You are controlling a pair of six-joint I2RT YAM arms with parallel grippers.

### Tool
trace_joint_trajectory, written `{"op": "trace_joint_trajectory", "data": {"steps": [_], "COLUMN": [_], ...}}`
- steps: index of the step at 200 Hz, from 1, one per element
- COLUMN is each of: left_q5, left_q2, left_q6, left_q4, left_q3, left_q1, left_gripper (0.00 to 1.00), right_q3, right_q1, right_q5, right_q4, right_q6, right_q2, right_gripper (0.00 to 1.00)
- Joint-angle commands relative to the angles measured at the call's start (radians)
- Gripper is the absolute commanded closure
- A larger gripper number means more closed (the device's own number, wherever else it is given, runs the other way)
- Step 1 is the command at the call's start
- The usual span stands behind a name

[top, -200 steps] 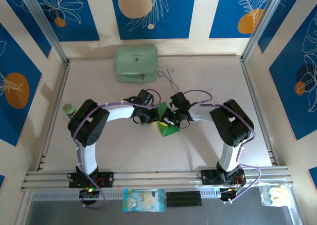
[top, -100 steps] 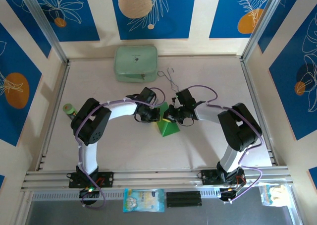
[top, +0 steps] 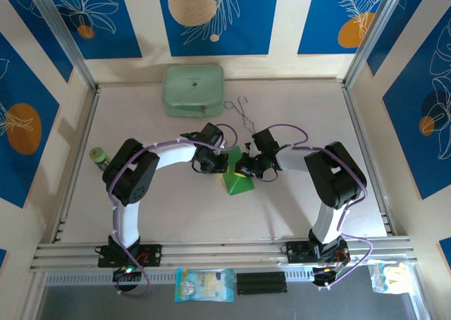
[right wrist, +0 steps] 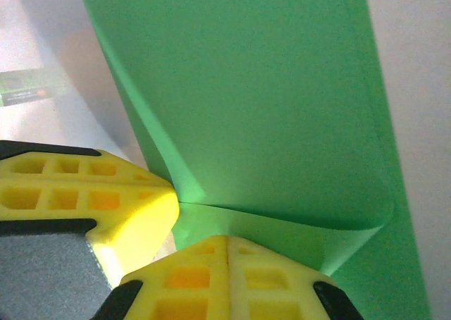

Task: Fold a paper plane with a square sheet of paper (pick it up from the middle)
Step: Fold the triangle a second time at the center of the table.

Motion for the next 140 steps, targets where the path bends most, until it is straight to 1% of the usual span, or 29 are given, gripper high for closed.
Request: {"op": "trace_joint_trajectory", "data": {"steps": [1, 54, 81, 112, 115, 140], "left_q5": [-0.073, -0.082, -0.071, -0.030, -0.027, -0.016], "left_q2": [0.046, 0.050, 0.046, -0.020, -0.027, -0.121], "left_q6": [0.007, 0.011, 0.025, -0.001, -0.011, -0.115], "left_q4": [-0.078, -0.079, -0.086, -0.073, -0.068, 0.011], "left_q3": [-0.014, -0.013, 0.020, 0.075, 0.075, 0.007], "left_q1": [-0.003, -0.002, 0.000, 0.004, 0.004, -0.001], "left_gripper": [1.00, 1.00, 1.00, 1.00, 0.99, 0.93], "right_q3": [-0.034, -0.099, -0.110, -0.123, -0.124, -0.126], "right_q1": [-0.009, -0.024, -0.012, 0.030, 0.035, 0.070], "right_q5": [0.021, 0.056, 0.062, 0.144, 0.152, 0.213], "right_q4": [-0.016, 0.011, 0.025, 0.008, 0.007, -0.018], "right_q6": [-0.016, -0.015, 0.022, 0.157, 0.175, 0.296], "right_q2": [0.011, 0.020, 0.014, -0.024, -0.027, -0.047], "right_gripper": [0.96, 0.97, 0.97, 0.98, 0.98, 0.98]}}
